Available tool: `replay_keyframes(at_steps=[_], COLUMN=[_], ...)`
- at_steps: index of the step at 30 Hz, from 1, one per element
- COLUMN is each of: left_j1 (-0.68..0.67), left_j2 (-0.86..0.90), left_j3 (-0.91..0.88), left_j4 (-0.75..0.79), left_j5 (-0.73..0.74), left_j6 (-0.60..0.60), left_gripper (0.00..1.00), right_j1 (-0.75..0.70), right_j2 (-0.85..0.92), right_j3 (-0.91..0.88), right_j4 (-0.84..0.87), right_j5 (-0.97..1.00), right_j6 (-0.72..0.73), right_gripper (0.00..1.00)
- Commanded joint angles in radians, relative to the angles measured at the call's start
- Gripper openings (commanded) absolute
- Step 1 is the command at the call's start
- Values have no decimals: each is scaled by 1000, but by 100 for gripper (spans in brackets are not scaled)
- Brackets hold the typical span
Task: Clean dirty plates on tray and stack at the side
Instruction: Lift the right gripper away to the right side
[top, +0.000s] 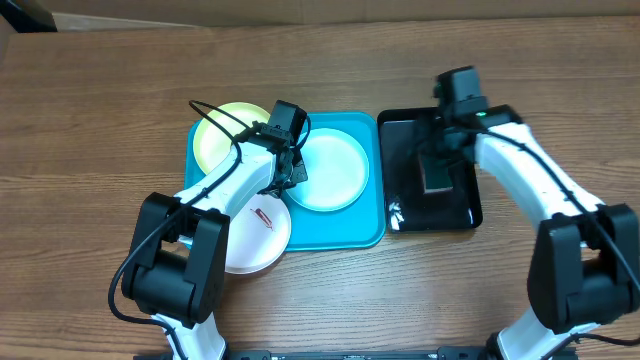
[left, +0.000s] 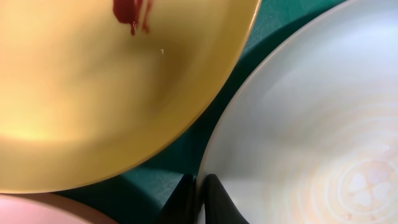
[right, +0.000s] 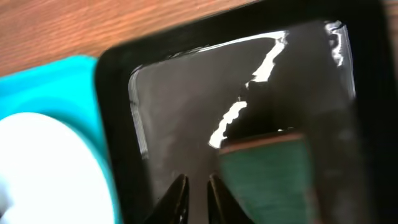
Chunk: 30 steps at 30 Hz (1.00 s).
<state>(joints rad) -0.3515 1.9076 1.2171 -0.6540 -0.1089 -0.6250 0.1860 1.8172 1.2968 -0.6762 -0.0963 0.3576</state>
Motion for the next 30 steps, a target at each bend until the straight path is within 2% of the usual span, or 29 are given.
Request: replay_keyframes(at_steps=[1, 3, 6, 8, 10, 12, 16, 18, 21, 30], left_j1=[4, 4, 4, 4, 4, 4, 6, 7, 7, 7], left_j2=[-3, 0, 2, 2, 2, 2, -8, -19, -37, -140], left_j3=[-8, -8, -9, -9, -9, -9, 2, 13, 32, 57], left_j4=[0, 1, 4, 4, 5, 8, -2, -10, -11, -16], left_j5=[-22, -22, -22, -22, -22, -22, -21, -22, -24, -128], left_j6=[12, 12, 12, 12, 11, 12, 12, 26, 63, 126], left_gripper=[9, 10, 11, 4, 4, 4, 4, 4, 4, 4], right_j1=[-87, -133, -207, -250, -281, -306, -340, -351, -362, -367], right_j2=[-24, -24, -24, -24, -24, -24, -24, -24, -24, -24], right_j3=[23, 23, 23, 23, 23, 23, 23, 23, 23, 23], right_j4=[-12, -18, -29, -36, -41, -40, -40, -40, -40, -40], right_j5=[16, 16, 11, -5, -10, -10, -9, -9, -9, 59], right_j6=[-45, -51, -51, -51, -52, -56, -75, -75, -74, -74], right_gripper=[20, 24, 25, 25, 27, 36, 69, 79, 100, 100])
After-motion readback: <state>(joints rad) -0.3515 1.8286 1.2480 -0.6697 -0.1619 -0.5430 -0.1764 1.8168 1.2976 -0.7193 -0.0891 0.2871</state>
